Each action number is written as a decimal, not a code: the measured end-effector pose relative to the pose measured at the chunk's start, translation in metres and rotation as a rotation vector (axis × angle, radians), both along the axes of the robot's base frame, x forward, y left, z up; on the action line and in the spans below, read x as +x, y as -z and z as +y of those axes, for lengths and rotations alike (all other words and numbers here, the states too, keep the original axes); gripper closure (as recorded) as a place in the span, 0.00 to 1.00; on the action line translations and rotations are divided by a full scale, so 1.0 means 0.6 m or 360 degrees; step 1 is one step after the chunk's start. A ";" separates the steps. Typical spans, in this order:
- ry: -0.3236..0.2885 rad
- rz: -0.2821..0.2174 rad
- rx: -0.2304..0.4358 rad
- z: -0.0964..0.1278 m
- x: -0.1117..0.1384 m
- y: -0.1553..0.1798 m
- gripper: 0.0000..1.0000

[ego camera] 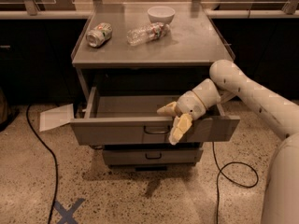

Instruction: Open top drawer

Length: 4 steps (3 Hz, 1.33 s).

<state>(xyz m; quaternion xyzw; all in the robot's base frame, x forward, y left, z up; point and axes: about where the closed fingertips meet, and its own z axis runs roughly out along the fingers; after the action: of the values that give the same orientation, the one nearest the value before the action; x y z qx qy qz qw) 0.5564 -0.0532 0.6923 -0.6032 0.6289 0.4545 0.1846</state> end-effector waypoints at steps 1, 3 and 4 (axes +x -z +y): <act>-0.0048 0.0034 0.0009 0.011 -0.017 0.001 0.00; -0.0066 0.0068 0.0037 0.021 -0.042 0.004 0.00; -0.0128 0.0092 0.0042 0.036 -0.052 0.013 0.00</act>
Offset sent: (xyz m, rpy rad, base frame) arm -0.0735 0.0129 -0.0044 0.0414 0.0996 0.0740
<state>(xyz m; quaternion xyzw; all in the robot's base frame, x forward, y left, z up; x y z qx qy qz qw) 0.5250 -0.0318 0.6842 -0.6122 0.6032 0.4869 0.1561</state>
